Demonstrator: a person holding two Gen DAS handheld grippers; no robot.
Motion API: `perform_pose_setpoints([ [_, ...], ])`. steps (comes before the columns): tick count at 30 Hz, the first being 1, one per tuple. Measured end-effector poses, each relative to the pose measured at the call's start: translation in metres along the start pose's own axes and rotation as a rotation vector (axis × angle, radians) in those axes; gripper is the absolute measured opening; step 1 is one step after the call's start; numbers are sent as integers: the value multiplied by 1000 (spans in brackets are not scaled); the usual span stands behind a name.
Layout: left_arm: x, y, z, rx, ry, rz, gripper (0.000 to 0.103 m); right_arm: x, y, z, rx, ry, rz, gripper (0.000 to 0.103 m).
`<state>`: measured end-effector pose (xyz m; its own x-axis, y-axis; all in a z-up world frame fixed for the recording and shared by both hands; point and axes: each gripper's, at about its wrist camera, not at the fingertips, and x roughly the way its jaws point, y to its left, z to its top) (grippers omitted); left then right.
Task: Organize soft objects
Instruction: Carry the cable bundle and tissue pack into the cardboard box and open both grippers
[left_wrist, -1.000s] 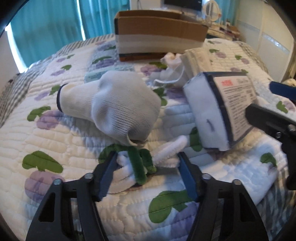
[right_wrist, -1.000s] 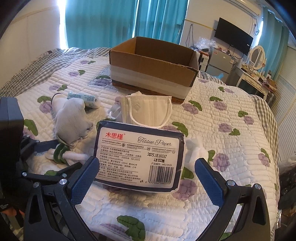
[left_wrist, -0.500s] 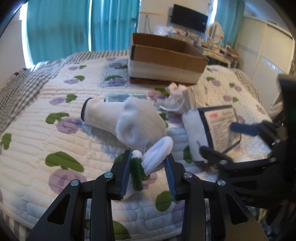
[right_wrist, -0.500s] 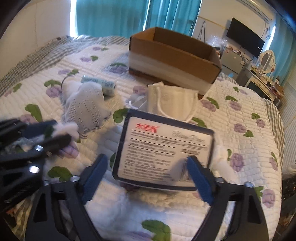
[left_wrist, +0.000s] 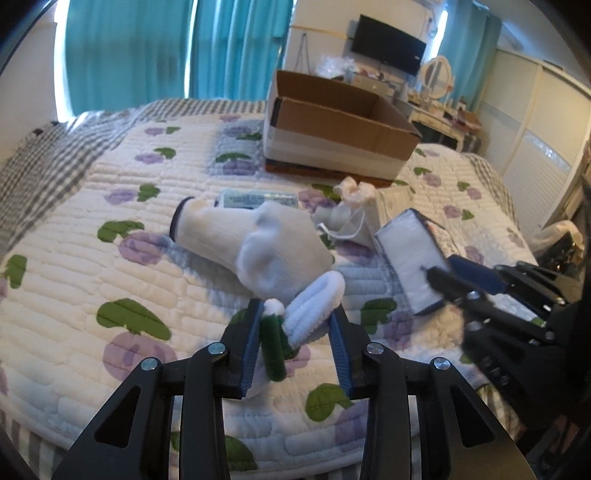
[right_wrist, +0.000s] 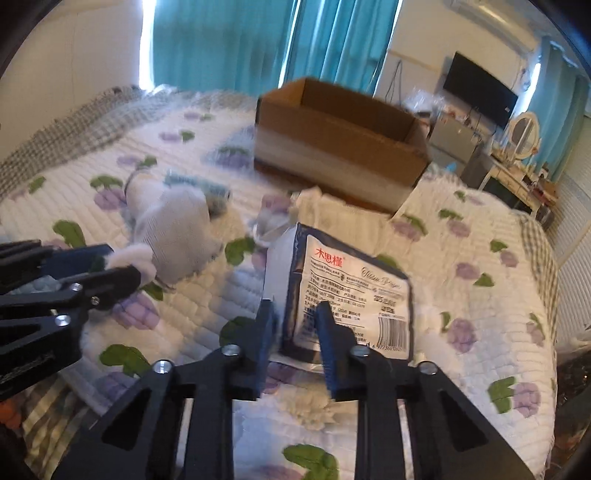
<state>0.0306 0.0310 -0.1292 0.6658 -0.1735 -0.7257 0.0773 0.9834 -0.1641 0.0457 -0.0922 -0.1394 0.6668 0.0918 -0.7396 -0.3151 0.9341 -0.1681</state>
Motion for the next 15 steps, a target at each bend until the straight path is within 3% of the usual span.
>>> perform_pose_setpoints([
  [8, -29, -25, 13, 52, -64, 27, 34, -41, -26, 6, 56, -74, 29, 11],
  [15, -51, -40, 40, 92, -131, 34, 34, -72, -36, 22, 46, -126, 64, 9],
])
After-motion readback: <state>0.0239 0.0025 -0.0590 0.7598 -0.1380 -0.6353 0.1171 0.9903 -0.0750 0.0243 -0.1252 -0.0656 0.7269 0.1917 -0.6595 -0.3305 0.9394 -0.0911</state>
